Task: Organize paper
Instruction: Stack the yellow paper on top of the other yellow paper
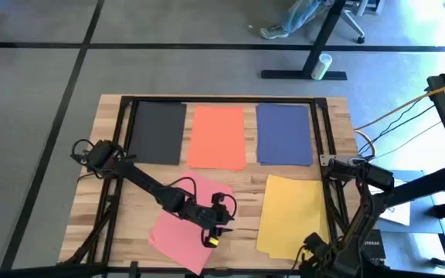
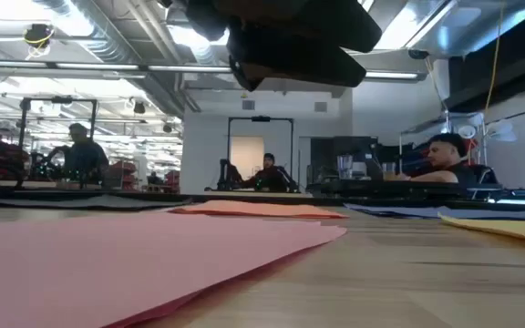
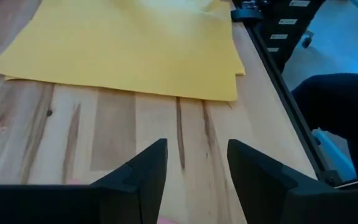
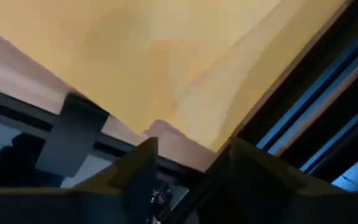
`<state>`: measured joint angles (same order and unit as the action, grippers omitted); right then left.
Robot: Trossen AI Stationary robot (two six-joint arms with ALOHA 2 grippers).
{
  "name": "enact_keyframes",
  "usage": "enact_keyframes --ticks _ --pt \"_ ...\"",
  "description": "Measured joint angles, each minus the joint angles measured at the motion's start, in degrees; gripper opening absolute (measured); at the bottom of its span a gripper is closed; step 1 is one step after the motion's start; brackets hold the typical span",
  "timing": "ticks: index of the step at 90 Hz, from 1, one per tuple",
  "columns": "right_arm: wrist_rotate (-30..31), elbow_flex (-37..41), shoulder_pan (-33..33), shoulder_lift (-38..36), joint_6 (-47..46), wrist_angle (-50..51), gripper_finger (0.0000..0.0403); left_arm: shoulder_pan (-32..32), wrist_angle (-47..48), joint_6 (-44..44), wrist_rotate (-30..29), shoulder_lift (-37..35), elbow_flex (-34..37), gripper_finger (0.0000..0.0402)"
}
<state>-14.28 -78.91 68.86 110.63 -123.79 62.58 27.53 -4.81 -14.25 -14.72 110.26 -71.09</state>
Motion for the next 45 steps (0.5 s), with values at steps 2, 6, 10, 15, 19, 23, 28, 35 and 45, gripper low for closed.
enact_keyframes --ticks 2,6,10,15,19,23,28,35,45 --pt "2.24 -0.56 0.1 -0.06 0.01 0.42 0.0203 0.0 0.05 -0.1 0.0 0.0 0.02 0.0155" --pt "7.01 -1.82 0.22 -0.38 0.51 0.95 0.0204 0.01 0.21 -0.24 0.02 0.0 0.01 0.0155" --pt "12.09 -3.17 0.15 -0.52 1.41 0.98 0.02 -0.08 0.44 -0.44 0.02 0.0 0.0 0.0155" --pt "19.33 -4.1 -0.89 -0.52 3.54 1.29 0.0193 -0.29 0.55 -0.66 0.0 0.0 0.0 0.0155" --pt "24.73 -4.13 -2.71 -0.5 6.19 1.36 0.0185 -0.52 0.91 -0.92 0.0 0.0 0.01 0.0155" --pt "27.66 -4.11 -5.04 -0.43 10.11 -0.35 0.0176 -0.57 1.29 -1.37 0.0 0.0 0.01 0.0155" --pt "28.54 -4.14 -8.68 -0.15 17.35 -3.39 0.0163 -0.59 2.05 -1.48 -0.07 0.0 0.01 0.0155" --pt "30.51 -4.14 -13.69 0.88 29.31 -8.73 0.0144 -0.57 5.1 -1.65 -0.36 -0.53 0.02 0.0155" --pt "31.68 -4.14 -19.93 2.45 41.73 -11.87 0.0114 0.08 13.59 -3.04 -3.82 -3.52 0.02 0.0155"
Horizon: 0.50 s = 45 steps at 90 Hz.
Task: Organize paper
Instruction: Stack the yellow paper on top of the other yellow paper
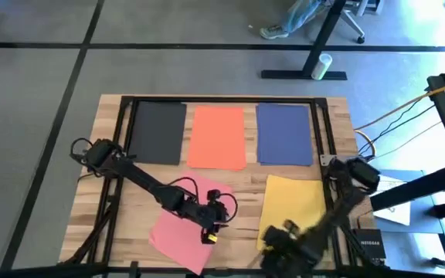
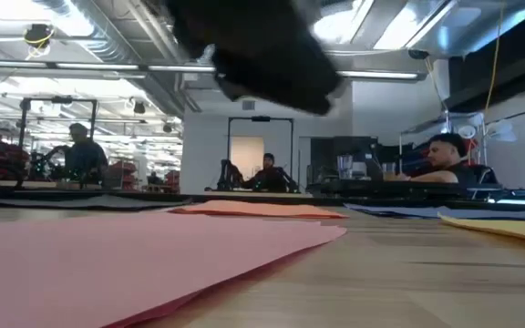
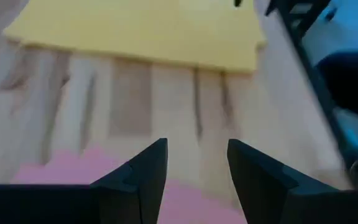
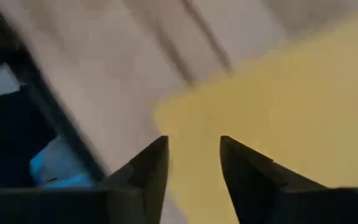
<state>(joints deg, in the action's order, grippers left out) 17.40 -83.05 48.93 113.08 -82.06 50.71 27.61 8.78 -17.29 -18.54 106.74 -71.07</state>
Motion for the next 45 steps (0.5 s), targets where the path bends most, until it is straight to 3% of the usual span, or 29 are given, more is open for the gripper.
enact_keyframes --ticks 17,27,45 --pt "2.21 0.01 -6.32 3.36 10.59 -0.28 0.0061 3.46 11.46 -3.03 -9.68 -5.11 0.02 0.0155" --pt "-0.99 0.0 -8.93 6.61 14.86 -2.02 0.0036 5.2 13.67 -4.74 -12.62 -6.87 0.02 0.0155" --pt "-1.43 -0.16 -8.05 7.88 15.01 -1.03 0.0006 7.36 17.39 -8.27 -16.19 -7.01 0.02 0.0155"
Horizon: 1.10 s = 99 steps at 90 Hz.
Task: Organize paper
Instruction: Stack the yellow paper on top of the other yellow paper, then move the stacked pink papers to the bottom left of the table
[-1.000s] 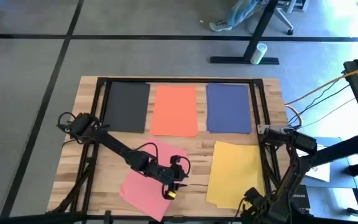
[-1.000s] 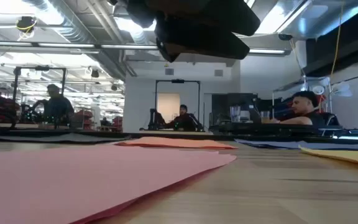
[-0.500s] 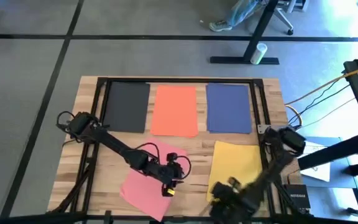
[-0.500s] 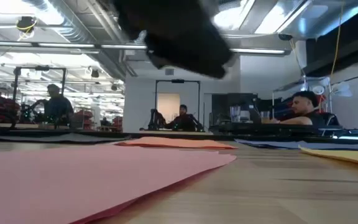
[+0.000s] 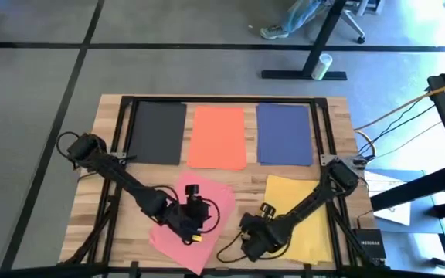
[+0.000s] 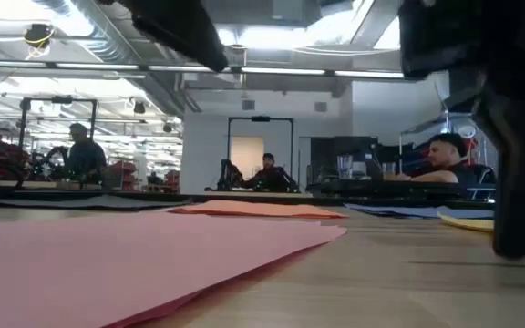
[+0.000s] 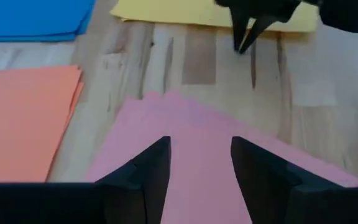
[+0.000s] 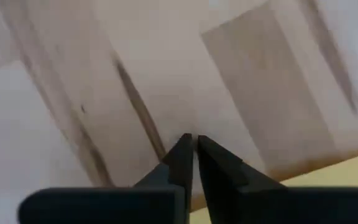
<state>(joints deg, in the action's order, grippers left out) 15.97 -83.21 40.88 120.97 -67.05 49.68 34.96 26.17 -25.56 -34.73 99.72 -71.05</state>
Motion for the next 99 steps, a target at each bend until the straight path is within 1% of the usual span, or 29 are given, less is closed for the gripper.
enact_keyframes --ticks 11,29,38,51,56,65,73,83,94,99 --pt "0.35 0.03 1.81 -0.04 -2.66 2.2 0.0001 0.41 1.54 -2.18 -0.42 0.02 0.02 0.0155" --pt "-1.34 0.08 5.0 -0.11 -8.96 8.53 0.0 0.42 1.65 -2.93 -1.32 0.01 0.02 0.0155" --pt "-0.95 0.08 5.77 -0.11 -10.41 8.88 0.0 0.43 1.6 -2.98 -1.36 0.02 0.02 0.0155" --pt "0.28 -1.46 5.6 -0.11 -10.18 8.43 0.0 0.51 2.69 -2.79 -1.73 -0.39 0.02 0.0155" --pt "2.62 -2.31 4.87 -0.11 -8.74 8.36 0.0 0.74 4.77 -3.9 -2.63 -1.29 0.06 0.0155" --pt "4.66 -3.7 2.32 -0.11 -5.75 8.13 0.0 1.59 10.55 -6.88 -5.61 -4.09 0.07 0.0155" --pt "7.98 -3.9 -1.19 -0.11 -1.71 6.99 0.0 2.33 16.56 -11.43 -5.76 -5.77 0.2 0.0155" --pt "8.28 -3.75 -6.76 -0.11 4.58 4.62 0.0 2.57 21.55 -17.07 -2.41 -6.08 2.62 0.0155" --pt "8.18 -3.62 -11.75 -0.11 11.9 -1.23 0.0 2.9 21.82 -22.61 0.99 -6.04 7.97 0.0155" --pt "6.31 -3.62 -13.3 -0.11 14.91 -3.81 0.0 3.79 21.74 -25.56 1.36 -6.01 10.19 0.0155"
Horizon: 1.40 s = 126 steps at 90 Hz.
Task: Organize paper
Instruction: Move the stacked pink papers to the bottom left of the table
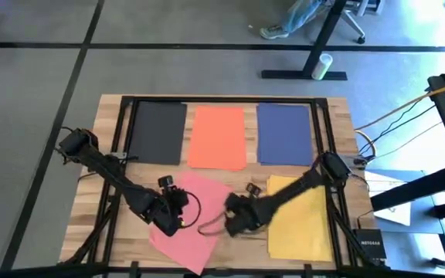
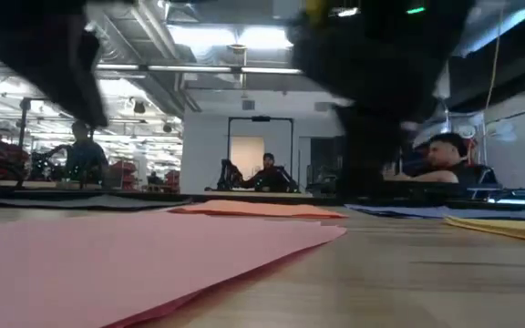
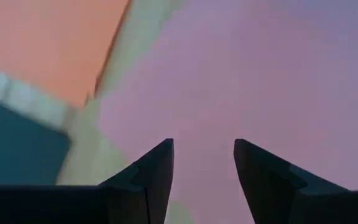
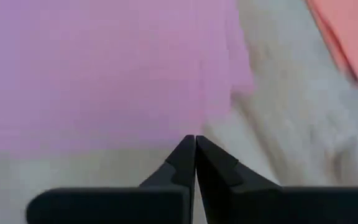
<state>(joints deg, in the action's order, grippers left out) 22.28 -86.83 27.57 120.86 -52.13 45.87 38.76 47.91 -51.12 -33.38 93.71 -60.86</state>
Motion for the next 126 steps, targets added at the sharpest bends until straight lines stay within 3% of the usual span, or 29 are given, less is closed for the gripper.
enact_keyframes --ticks 31,46,89,101,110,126 --pt "-11.64 -0.37 -6.25 5.1 15.89 -13.87 0.0 7.03 -6.53 -11.37 0.14 0.02 5.07 0.0155" --pt "-12.47 -0.28 -7.99 6.16 21.62 -17.85 0.0 8.48 -13.99 -11.58 0.1 0.59 5.17 0.0155" --pt "-15.3 -0.17 -14.32 6.63 33.99 -31.48 0.0 8.94 -20.27 -17.21 -1.96 6.77 5.24 0.0155" --pt "-14.88 -3.08 -12.76 4.45 34.59 -29.85 0.0 6.9 -23.49 -12.91 -3.58 7.37 5.24 0.0155" --pt "-13.85 -7.02 -10.54 2.72 33.22 -23.17 0.0 4.23 -22.91 -9.47 -4.16 7.45 5.3 0.0155" --pt "-0.77 -14.87 -4.23 1.64 25.18 -0.18 0.0 0.4 -26.85 -6.46 -2.89 9.64 8.94 0.0155"
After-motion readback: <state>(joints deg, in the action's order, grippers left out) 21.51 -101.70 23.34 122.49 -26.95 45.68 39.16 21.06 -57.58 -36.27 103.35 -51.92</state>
